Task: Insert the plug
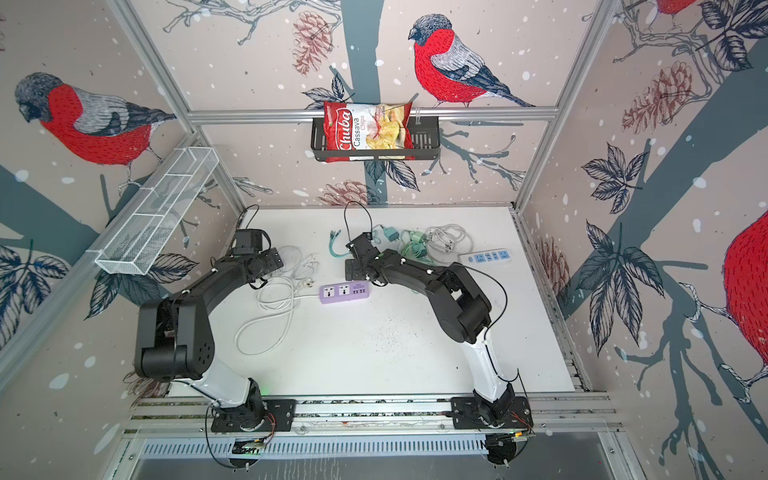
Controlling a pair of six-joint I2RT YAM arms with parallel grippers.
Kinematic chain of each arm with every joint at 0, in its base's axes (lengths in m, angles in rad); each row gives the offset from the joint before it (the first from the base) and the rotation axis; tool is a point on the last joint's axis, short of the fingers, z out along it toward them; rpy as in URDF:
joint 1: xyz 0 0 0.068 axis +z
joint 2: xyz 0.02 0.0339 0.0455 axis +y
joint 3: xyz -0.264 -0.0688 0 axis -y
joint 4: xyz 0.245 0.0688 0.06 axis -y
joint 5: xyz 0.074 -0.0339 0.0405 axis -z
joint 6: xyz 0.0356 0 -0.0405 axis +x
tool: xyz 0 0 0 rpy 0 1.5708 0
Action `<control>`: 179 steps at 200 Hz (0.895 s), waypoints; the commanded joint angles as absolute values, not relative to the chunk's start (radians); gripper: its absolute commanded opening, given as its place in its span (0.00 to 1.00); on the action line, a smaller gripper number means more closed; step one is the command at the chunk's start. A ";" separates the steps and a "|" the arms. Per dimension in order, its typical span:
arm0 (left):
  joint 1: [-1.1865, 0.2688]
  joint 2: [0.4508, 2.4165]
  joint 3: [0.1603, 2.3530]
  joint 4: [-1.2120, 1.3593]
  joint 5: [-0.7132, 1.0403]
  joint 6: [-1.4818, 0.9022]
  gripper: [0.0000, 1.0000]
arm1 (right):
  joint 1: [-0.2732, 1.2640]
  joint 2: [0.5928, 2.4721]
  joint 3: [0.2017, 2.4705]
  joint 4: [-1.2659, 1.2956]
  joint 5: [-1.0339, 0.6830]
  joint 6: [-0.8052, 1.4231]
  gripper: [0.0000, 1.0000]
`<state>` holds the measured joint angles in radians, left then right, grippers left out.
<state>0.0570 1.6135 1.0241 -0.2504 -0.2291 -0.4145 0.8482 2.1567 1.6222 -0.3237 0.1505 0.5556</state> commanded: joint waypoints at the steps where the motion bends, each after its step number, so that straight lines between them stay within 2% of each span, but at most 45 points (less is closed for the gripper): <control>1: 0.060 1.635 1.043 -0.223 -0.226 -0.403 0.93 | 0.873 2.227 1.720 -0.383 0.131 0.565 0.98; 75: 0.060 1.727 1.097 -0.201 -0.167 -0.394 0.93 | 0.941 2.279 1.739 -0.402 0.128 0.558 0.99; 122: 0.052 1.784 1.127 -0.188 -0.067 -0.372 0.89 | 0.976 2.190 1.570 -0.374 0.158 0.594 0.99; 179: 0.046 1.848 1.164 -0.212 -0.116 -0.358 0.85 | 0.997 2.075 1.408 -0.345 0.161 0.629 0.99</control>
